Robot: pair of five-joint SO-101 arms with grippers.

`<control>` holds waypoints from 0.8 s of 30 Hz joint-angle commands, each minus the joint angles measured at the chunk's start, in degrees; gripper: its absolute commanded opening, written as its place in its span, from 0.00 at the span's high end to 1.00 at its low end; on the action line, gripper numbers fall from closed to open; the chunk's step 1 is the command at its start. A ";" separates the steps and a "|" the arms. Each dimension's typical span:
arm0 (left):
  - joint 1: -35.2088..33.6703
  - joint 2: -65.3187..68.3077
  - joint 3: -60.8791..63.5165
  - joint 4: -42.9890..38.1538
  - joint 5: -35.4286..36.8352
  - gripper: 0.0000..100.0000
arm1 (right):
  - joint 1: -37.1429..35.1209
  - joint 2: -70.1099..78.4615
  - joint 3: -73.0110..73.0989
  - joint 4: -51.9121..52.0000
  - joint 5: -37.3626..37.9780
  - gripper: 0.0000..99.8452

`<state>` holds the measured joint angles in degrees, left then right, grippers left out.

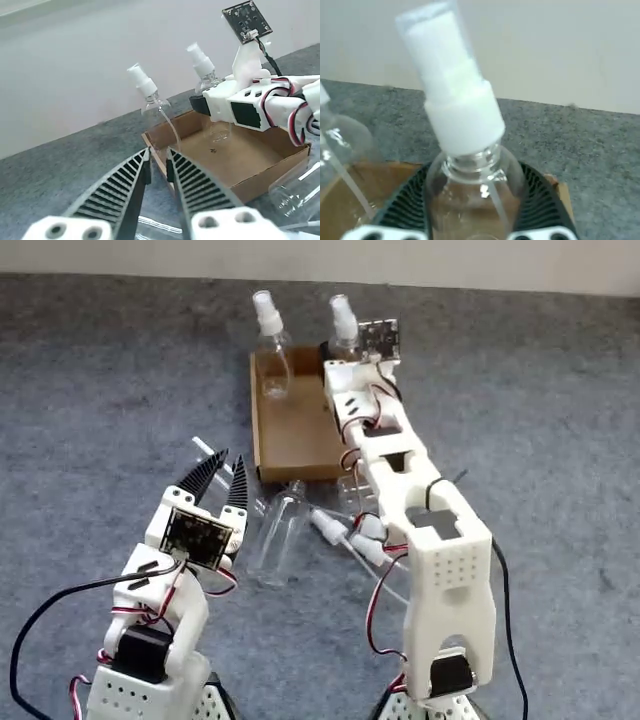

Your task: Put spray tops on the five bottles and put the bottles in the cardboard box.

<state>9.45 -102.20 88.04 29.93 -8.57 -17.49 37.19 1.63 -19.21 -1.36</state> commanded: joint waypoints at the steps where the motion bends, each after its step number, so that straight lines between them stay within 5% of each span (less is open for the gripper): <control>1: 1.19 -0.31 -0.13 -1.14 0.00 0.98 | 0.22 -0.92 -5.32 -1.54 -0.62 1.00; 13: 1.19 -0.31 -0.13 -1.14 0.00 0.98 | -0.57 2.51 -6.11 -1.54 -0.09 0.99; 24: 1.19 -0.31 -0.13 -1.14 -0.09 0.98 | -1.89 2.33 -6.02 -1.36 6.24 0.83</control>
<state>9.45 -102.20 88.04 29.93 -8.57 -18.81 40.53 -1.80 -19.74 4.18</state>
